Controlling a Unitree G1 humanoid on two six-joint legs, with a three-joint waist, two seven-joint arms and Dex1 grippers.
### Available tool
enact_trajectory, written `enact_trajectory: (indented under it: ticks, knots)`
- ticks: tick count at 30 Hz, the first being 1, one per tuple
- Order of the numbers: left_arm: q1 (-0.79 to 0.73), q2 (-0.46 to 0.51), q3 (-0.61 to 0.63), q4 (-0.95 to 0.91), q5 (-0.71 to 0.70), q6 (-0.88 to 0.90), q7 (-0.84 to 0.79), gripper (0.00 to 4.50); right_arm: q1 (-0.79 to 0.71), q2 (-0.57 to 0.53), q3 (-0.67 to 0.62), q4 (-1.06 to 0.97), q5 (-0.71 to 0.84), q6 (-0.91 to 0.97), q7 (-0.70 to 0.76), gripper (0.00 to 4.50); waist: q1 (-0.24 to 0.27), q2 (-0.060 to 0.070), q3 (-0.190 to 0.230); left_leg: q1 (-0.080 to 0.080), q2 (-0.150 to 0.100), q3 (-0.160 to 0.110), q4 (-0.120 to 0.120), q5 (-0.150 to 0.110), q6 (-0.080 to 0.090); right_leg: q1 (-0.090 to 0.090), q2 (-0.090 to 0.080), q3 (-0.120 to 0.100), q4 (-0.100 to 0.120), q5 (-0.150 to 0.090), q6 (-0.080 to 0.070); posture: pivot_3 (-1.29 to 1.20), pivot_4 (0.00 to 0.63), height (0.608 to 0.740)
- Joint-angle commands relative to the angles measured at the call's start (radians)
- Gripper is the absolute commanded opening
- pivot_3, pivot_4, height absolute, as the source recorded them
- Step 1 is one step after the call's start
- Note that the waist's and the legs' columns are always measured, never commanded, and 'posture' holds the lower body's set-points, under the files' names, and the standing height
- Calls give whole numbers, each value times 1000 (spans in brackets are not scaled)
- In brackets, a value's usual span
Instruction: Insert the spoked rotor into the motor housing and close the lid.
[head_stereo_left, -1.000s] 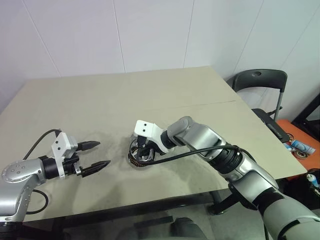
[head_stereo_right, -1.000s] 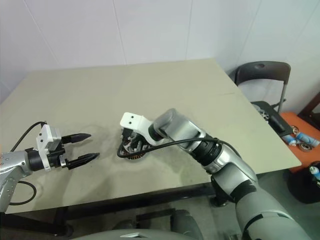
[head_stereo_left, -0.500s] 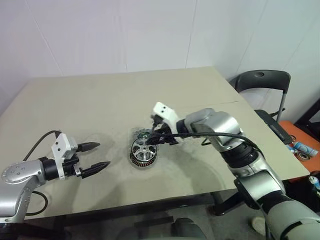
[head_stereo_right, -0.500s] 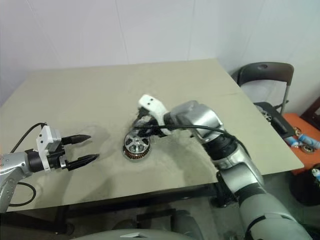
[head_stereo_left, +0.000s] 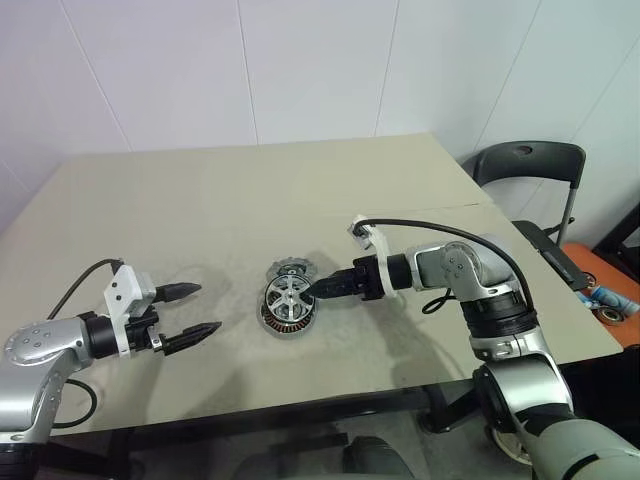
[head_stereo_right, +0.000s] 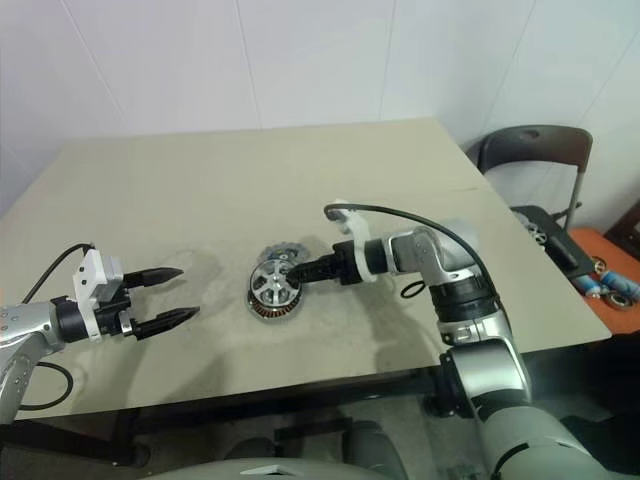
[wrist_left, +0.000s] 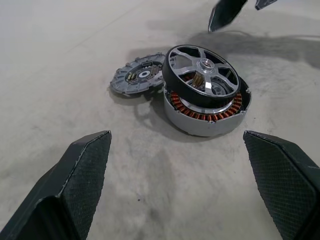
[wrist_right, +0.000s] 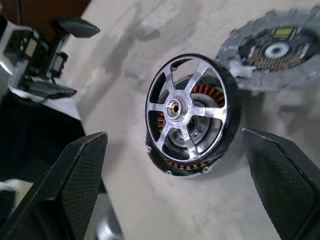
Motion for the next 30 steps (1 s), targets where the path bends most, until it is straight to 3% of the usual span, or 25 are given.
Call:
enact_trajectory:
  ticks: [1, 11, 18, 22, 30]
  knots:
    - [-15, 11, 9, -9, -3, -6, -1, 4500, -6, 29, -21, 65, 13, -38, -11, 4493, 0, 0, 0, 0, 0, 0, 0, 0, 0, 0, 0, 0, 0, 0, 0, 0, 0, 740]
    - [0, 15, 28, -19, -5, -5, 6, 4500, -33, 85, -22, 251, -18, -151, -38, 4493, -1, 0, 0, 0, 0, 0, 0, 0, 0, 0, 0, 0, 0, 0, 0, 0, 0, 740]
    - [5, 14, 30, -23, -4, -9, 10, 4500, -44, 110, -35, 270, -4, -154, -47, 4493, -1, 0, 0, 0, 0, 0, 0, 0, 0, 0, 0, 0, 1, 0, 0, 0, 0, 740]
    - [8, 13, 30, -25, -2, -11, 12, 4500, -45, 122, -56, 278, -4, -152, -71, 3615, -1, 0, 0, 0, 0, 0, 0, 0, 0, 0, 0, 0, 1, 0, 0, 0, 0, 740]
    - [11, 11, 28, -24, 0, -16, 13, 4500, -45, 126, -77, 284, -3, -139, -93, 852, -2, 0, 0, 0, 0, 0, 0, 0, 0, 0, 0, 0, 1, 0, 0, 0, 0, 740]
